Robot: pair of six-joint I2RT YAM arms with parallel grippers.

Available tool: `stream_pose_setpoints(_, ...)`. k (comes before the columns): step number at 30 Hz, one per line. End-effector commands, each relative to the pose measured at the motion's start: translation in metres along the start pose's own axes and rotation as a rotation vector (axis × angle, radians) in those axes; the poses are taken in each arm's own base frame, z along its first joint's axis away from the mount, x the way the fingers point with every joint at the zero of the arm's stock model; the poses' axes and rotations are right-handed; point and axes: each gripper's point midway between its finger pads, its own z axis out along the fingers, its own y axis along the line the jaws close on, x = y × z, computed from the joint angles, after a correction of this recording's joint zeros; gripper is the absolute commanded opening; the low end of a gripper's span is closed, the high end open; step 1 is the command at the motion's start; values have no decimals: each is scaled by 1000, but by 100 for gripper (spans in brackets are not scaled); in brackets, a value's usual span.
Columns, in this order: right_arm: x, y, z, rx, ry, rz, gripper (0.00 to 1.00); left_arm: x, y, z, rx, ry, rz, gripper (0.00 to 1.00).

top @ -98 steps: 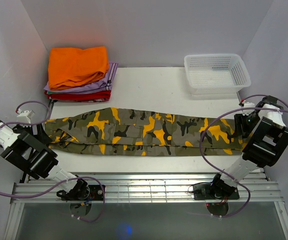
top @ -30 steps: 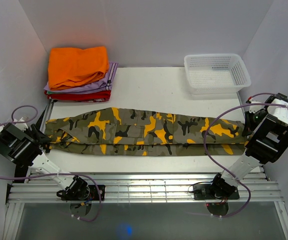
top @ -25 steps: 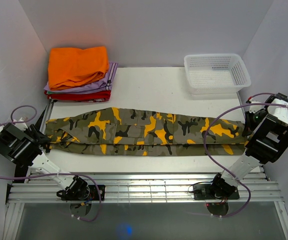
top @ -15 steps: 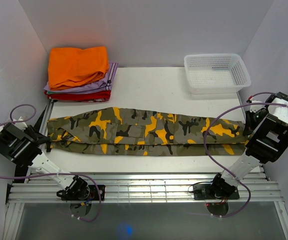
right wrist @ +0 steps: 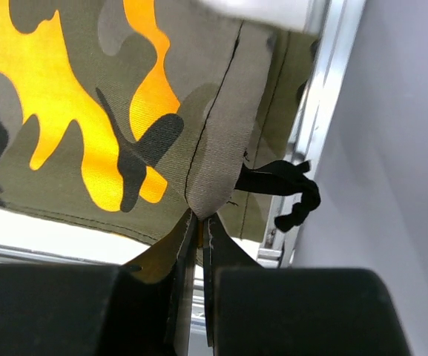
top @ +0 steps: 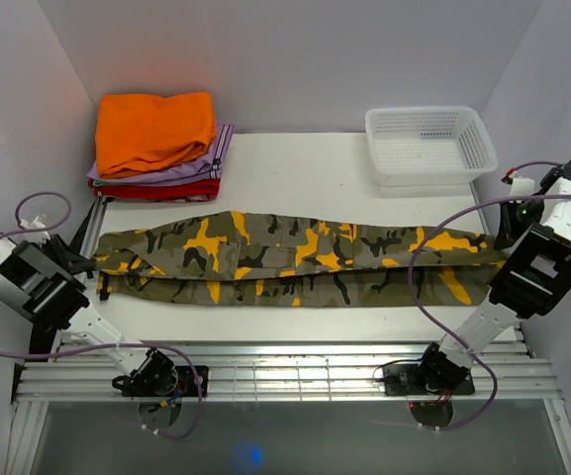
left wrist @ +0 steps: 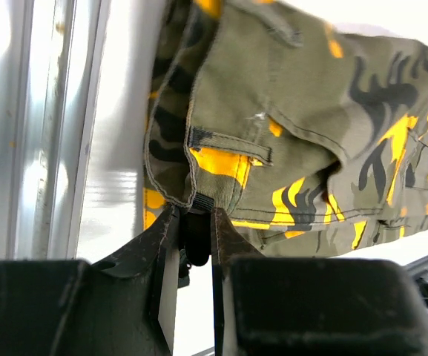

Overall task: Fold and stack the trousers
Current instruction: Fold the trousers

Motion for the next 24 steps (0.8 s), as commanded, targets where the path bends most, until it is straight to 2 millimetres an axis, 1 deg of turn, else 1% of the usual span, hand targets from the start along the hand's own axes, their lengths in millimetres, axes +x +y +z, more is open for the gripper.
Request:
stream_pose_setpoints(1, -25, -18, -26, 69, -69, -52, 8, -78, -17, -51, -116, -215, 286, 0)
stream_pose_setpoints(3, -28, -18, -31, 64, -71, -54, 8, -82, -18, -55, -121, -221, 293, 0)
stream_pose_setpoints(4, -34, -21, -36, 74, -84, -58, 8, -84, -20, -57, -121, -220, 292, 0)
stream_pose_setpoints(5, -35, -21, -34, 67, -81, -55, 8, -89, -20, -61, -123, -230, 298, 0)
stream_pose_setpoints(8, -37, -22, -37, 71, -80, -57, 8, -92, -21, -64, -109, -236, 284, 0)
stream_pose_setpoints(9, -38, -22, -38, 74, -81, -62, 8, -96, -24, -67, -102, -247, 291, 0)
stream_pose_setpoints(12, -40, -27, -47, 106, -90, -81, 8, -101, -31, -73, -84, -257, 300, 0)
stream_pose_setpoints(14, -46, -33, -58, 138, -116, -102, 8, -101, -37, -75, -65, -259, 305, 0)
stream_pose_setpoints(16, -47, -39, -65, 155, -132, -113, 8, -103, -45, -79, -50, -263, 317, 0)
stream_pose_setpoints(17, -49, -43, -72, 170, -145, -115, 8, -103, -47, -81, -48, -266, 320, 0)
stream_pose_setpoints(19, -51, -47, -77, 178, -155, -121, 8, -104, -49, -83, -45, -266, 328, 0)
stream_pose_setpoints(20, -50, -47, -77, 167, -150, -119, 8, -104, -52, -84, -37, -266, 332, 0)
stream_pose_setpoints(21, -50, -51, -82, 176, -157, -116, 8, -101, -53, -84, -27, -258, 324, 0)
stream_pose_setpoints(23, -47, -55, -84, 177, -156, -122, 8, -101, -58, -86, -14, -255, 341, 0)
stream_pose_setpoints(24, -43, -60, -86, 184, -156, -116, 8, -99, -59, -87, -9, -253, 346, 0)
